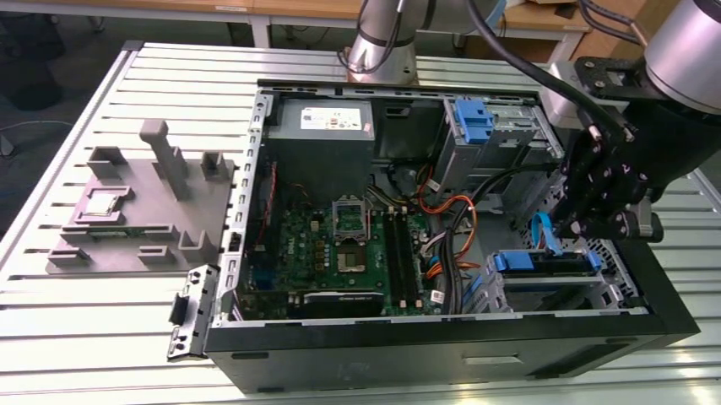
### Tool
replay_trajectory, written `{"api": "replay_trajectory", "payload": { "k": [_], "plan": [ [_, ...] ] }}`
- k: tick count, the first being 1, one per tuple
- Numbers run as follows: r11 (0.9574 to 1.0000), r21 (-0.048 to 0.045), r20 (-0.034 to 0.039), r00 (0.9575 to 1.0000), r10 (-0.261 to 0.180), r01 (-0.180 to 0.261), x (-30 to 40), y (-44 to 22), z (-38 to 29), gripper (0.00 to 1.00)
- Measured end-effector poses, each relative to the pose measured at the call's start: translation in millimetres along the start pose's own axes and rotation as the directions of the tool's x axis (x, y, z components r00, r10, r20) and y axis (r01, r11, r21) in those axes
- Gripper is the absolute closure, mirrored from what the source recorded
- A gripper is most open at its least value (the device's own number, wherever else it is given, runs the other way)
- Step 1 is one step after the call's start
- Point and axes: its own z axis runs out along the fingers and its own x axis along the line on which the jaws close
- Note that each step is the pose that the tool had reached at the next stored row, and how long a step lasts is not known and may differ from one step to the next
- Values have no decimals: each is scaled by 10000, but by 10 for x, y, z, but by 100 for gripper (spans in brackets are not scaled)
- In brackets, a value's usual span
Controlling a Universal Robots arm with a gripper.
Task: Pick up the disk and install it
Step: 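Insert the second disk wire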
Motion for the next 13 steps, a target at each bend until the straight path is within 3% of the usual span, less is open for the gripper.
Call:
{"api": "replay_trajectory", "payload": {
  "k": [13],
  "plan": [
    [10000, 0, 1, 10000, -1, 1, -99, -78, 11, 71]
  ]
}}
